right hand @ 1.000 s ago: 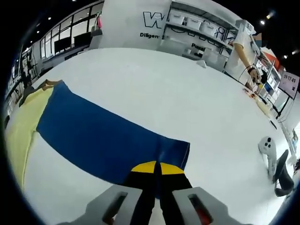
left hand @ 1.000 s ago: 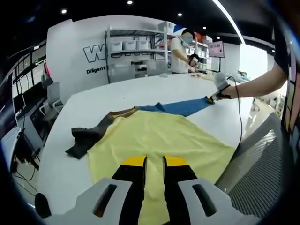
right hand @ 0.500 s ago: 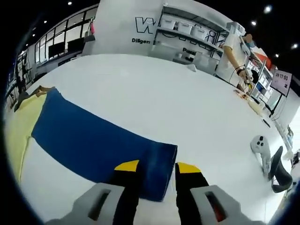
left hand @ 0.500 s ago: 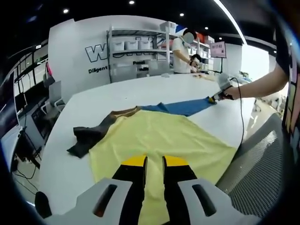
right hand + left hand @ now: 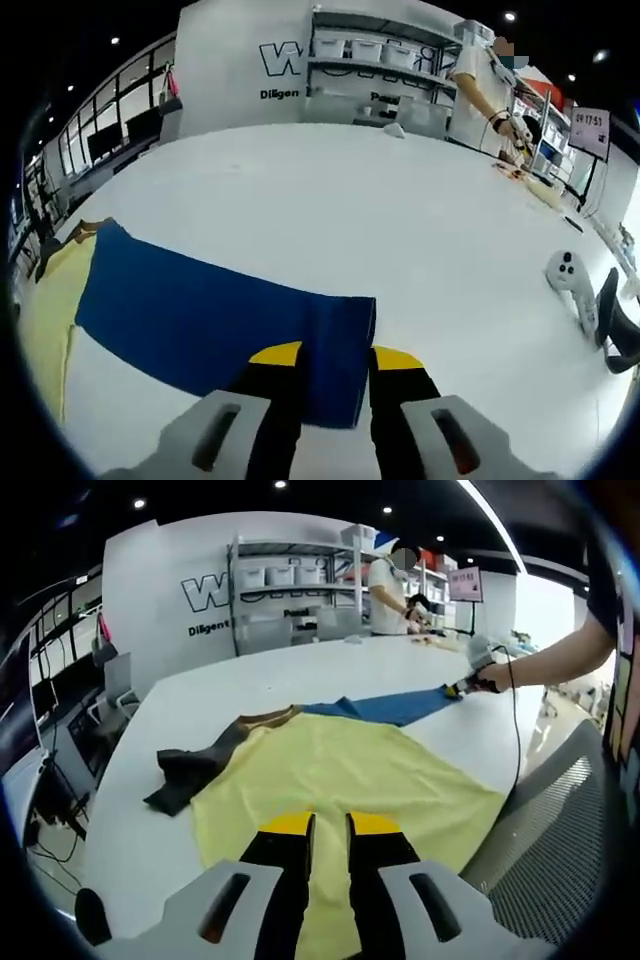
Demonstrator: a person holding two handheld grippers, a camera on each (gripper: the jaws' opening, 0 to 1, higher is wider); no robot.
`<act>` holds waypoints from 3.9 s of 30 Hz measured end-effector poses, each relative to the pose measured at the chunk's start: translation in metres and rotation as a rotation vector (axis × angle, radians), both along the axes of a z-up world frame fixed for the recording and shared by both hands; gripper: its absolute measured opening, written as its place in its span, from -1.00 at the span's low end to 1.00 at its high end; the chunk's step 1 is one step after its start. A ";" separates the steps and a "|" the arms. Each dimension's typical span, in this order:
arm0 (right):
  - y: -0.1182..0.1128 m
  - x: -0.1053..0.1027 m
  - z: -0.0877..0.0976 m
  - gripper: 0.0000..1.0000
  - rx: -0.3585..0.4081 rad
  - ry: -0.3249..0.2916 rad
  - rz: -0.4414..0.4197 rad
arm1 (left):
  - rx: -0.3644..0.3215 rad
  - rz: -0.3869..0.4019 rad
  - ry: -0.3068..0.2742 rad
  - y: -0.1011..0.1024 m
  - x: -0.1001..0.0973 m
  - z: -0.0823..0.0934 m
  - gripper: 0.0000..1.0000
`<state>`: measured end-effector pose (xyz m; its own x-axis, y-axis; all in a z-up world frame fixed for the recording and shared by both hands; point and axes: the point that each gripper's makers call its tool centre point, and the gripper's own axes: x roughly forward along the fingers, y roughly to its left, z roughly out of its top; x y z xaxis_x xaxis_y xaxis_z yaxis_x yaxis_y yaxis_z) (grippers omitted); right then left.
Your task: Fold the garment on the visible template until the final outline fits inside the template.
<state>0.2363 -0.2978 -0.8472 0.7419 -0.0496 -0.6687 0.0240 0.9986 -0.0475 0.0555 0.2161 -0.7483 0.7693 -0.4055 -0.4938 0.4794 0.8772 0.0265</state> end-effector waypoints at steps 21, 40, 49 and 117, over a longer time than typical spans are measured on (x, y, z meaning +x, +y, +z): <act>0.009 0.005 0.007 -1.00 -0.009 -0.031 -0.004 | -0.001 -0.013 -0.002 -0.003 0.000 0.002 -0.78; 0.036 0.009 0.067 -1.00 0.088 -0.177 -0.022 | 0.001 -0.032 -0.020 -0.002 0.003 0.005 -0.77; 0.059 0.012 0.096 -1.00 0.144 -0.242 0.007 | -0.003 -0.046 -0.027 -0.004 0.004 0.006 -0.78; 0.332 0.011 0.210 -1.00 0.468 -0.425 0.452 | -0.015 -0.053 -0.027 0.004 0.003 0.005 -0.77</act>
